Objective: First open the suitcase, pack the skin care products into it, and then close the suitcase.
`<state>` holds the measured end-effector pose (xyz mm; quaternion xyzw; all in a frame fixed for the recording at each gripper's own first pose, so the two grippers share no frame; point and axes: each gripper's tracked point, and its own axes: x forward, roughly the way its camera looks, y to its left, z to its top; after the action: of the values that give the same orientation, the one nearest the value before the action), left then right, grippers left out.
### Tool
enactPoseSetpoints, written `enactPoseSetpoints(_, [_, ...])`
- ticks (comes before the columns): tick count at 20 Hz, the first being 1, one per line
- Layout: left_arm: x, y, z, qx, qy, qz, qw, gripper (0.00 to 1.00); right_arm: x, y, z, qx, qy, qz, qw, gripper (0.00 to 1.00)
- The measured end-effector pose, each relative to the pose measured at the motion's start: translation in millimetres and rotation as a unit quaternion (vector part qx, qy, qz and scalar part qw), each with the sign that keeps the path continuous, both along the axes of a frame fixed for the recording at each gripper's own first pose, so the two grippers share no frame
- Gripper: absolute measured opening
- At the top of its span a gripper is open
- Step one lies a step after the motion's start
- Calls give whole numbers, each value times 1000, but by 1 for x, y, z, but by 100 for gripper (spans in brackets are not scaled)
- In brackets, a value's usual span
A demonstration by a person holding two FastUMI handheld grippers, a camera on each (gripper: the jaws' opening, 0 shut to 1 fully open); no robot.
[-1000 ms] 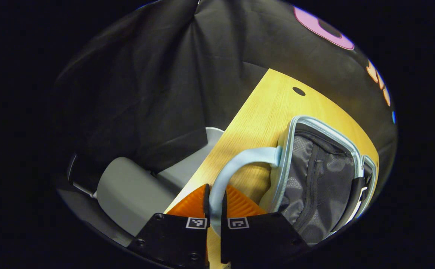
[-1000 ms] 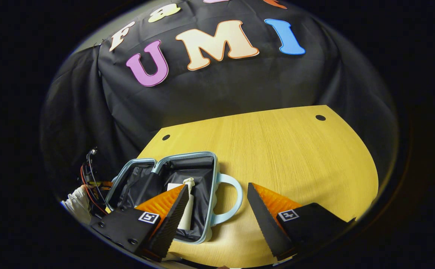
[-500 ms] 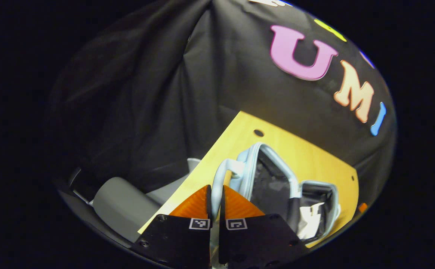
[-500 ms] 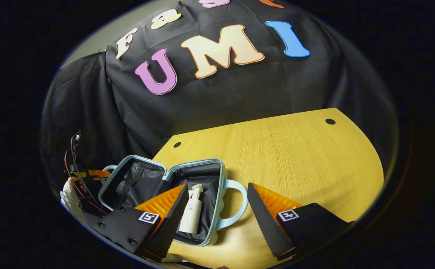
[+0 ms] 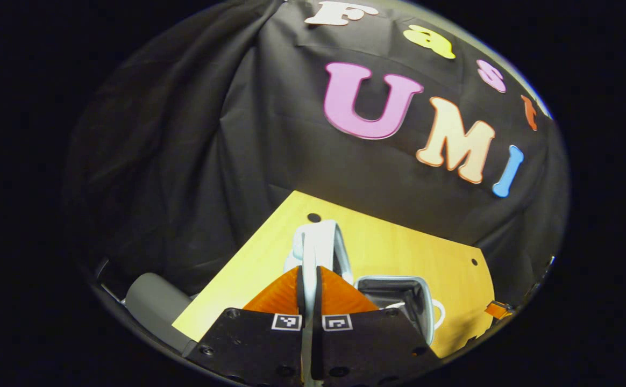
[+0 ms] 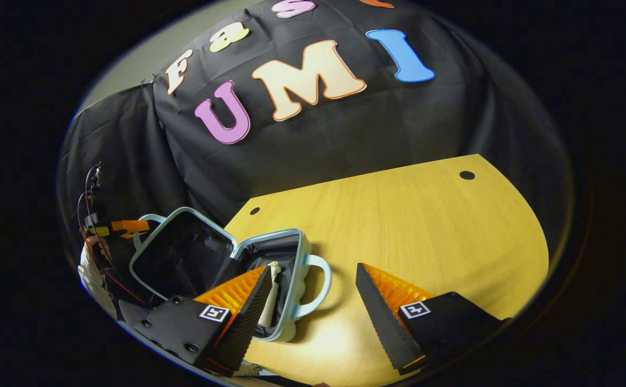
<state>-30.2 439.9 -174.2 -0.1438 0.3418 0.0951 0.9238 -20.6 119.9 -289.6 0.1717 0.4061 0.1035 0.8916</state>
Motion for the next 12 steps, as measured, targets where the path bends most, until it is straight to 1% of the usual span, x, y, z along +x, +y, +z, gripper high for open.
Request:
enactPoseSetpoints(2, [13, -33, 15, -6, -19, -27, 999, 0, 0, -15, 2, -1, -3, -10, 1000, 99])
enactPoseSetpoints(6, [28, -98, 25, -21, -27, -77, 996, 0, 1, -42, 8, 4, -12, -24, 1000, 99])
enactPoseSetpoints(9, [37, -150, 25, -46, -32, -120, 991, 0, 0, -57, 13, 3, -18, -31, 999, 99])
enactPoseSetpoints(12, [42, -194, 18, -69, -29, -151, 986, 0, -4, -70, 16, 1, -22, -38, 999, 99])
